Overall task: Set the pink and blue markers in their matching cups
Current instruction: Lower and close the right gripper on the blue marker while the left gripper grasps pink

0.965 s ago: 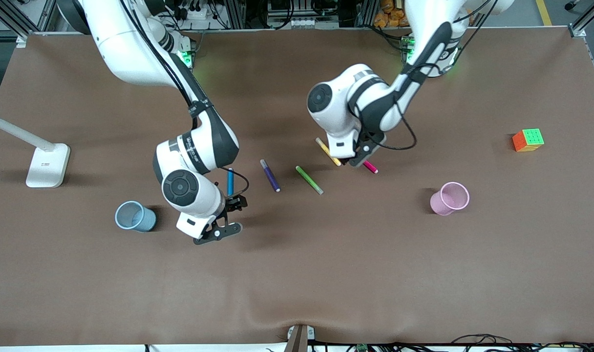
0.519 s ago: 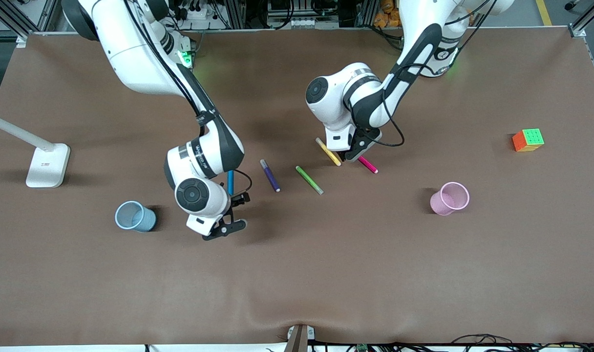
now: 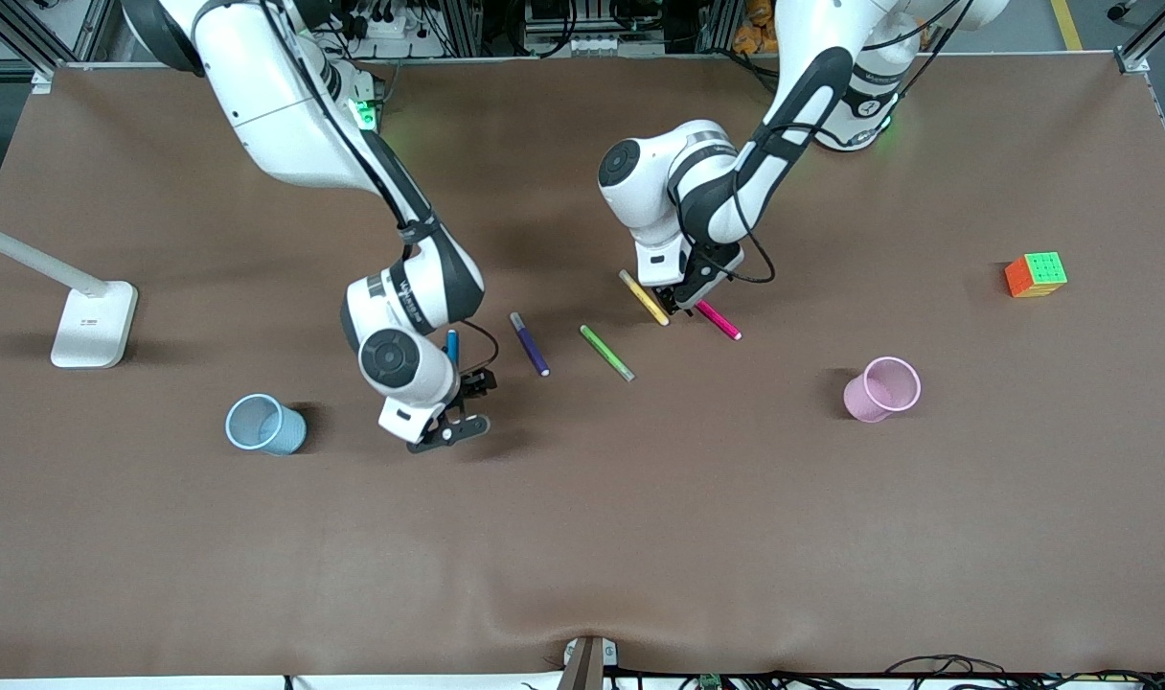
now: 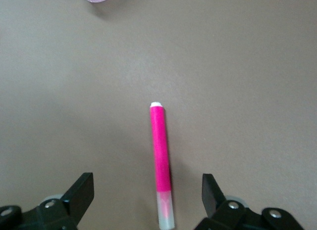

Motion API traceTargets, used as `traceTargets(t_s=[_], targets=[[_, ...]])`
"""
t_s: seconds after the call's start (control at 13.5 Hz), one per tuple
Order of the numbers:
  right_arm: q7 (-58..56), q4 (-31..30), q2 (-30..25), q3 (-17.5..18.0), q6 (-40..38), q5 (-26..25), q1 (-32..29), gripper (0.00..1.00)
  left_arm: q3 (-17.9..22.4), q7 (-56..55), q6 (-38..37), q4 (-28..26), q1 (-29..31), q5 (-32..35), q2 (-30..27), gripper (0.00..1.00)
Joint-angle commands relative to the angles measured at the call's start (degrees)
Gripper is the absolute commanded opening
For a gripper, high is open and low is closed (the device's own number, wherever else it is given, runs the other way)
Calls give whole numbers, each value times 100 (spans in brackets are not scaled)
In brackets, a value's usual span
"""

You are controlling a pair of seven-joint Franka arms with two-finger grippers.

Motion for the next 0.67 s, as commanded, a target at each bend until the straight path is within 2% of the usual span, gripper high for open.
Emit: traceTargets(t_s=[0.0,0.15,0.22,0.3,0.45,0.59], targets=[[64,-759,-500,-38,393,119,57,100,-20,-708,272,-308,-50,505,-45,89],[72,-927,-553,-38,570,119,48,100,-47,-762,299,-344,-50,532,8,83],[72,-945,-553,-38,579,119,48,100,-47,-780,299,-344,-84,559,61,74],[90,-953,-553,-38,579,119,39,100,-47,-797,316,-335,-120,559,122,70],[107,-954,-544,-38,588,119,39,100,-47,-850,448,-335,-111,664,210,70],[107,-936,-492,-38,693,119,39,100,-47,-1191,449,-344,-111,961,324,61]])
